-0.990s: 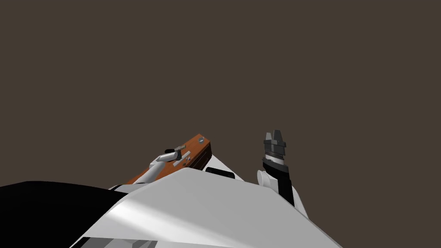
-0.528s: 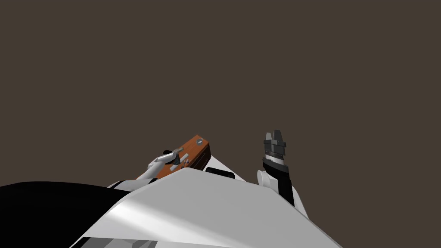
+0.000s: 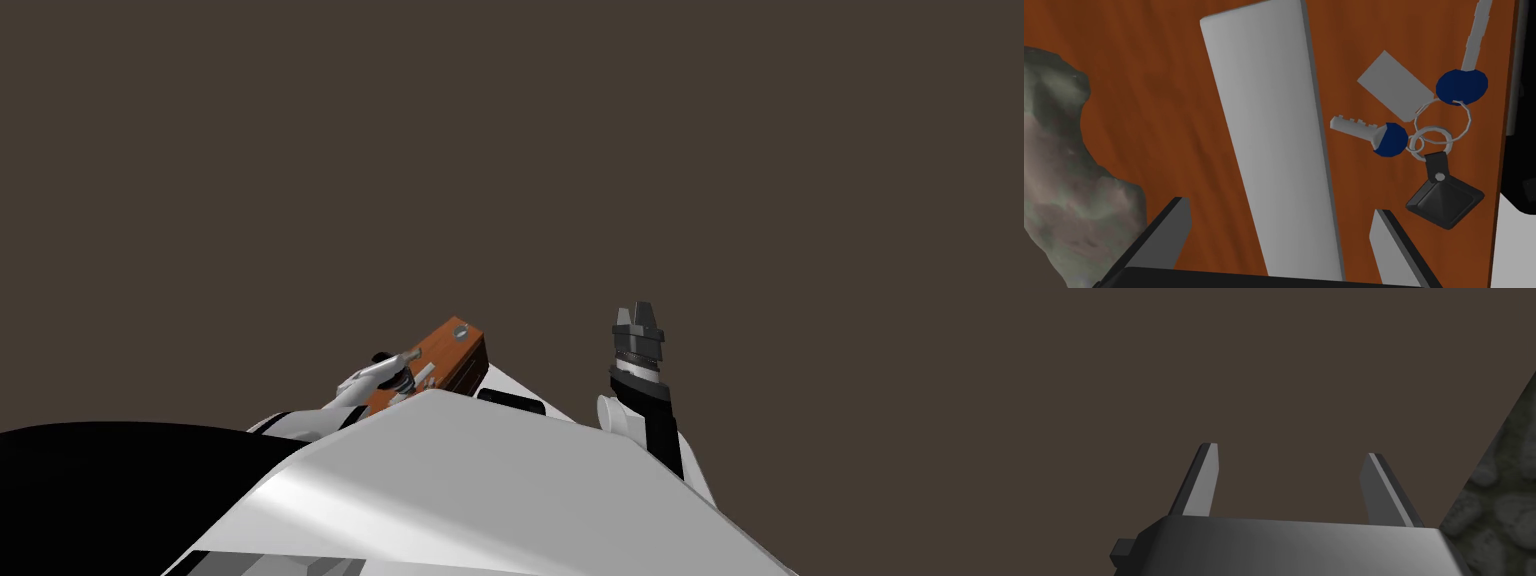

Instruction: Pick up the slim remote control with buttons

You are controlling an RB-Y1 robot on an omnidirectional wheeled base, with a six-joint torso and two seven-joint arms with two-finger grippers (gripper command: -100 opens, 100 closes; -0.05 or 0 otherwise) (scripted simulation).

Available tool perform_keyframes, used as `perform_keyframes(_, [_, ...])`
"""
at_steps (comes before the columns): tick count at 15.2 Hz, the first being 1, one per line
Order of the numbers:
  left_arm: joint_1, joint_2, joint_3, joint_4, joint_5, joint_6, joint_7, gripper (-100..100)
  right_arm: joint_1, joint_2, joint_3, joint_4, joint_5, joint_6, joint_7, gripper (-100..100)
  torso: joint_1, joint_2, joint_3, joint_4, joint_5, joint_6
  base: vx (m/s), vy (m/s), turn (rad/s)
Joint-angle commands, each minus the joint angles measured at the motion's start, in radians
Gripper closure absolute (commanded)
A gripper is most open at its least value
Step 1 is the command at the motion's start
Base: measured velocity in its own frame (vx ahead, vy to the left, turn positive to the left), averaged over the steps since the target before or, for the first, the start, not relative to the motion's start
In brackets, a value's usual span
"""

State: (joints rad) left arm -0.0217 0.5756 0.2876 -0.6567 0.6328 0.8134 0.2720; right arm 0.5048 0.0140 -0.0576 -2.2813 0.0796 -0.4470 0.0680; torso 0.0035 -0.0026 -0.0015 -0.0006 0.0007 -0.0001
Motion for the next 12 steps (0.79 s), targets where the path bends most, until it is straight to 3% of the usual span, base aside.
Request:
perform_keyframes(1, [-0.005, 0.004, 0.005, 0.02, 0.012, 0.03, 0.007, -100, 0.0, 0.0, 0.0, 0.0, 0.0, 0.0, 0.0, 0, 0.0, 0.0, 0.0, 0.0, 0.0, 0.0, 0.026, 0.052, -0.076])
perform_keyframes(8, [-0.042, 0.019, 0.028, 0.137, 0.065, 0.126, 0.02, -100, 0.0, 0.0, 0.0, 0.0, 0.0, 0.0, 0.0, 0, 0.001, 0.0, 0.0, 0.0, 0.0, 0.0, 0.029, 0.06, -0.083])
perform_keyframes(10, [-0.049, -0.001, 0.024, 0.158, 0.05, 0.077, 0.008, -100, 0.0, 0.0, 0.0, 0.0, 0.0, 0.0, 0.0, 0, 0.0, 0.0, 0.0, 0.0, 0.0, 0.0, 0.017, 0.045, -0.004])
perform_keyframes(12, [-0.049, -0.013, 0.024, 0.165, 0.045, 0.062, 0.007, -100, 0.0, 0.0, 0.0, 0.0, 0.0, 0.0, 0.0, 0, 0.0, 0.0, 0.0, 0.0, 0.0, 0.0, 0.021, 0.05, 0.032])
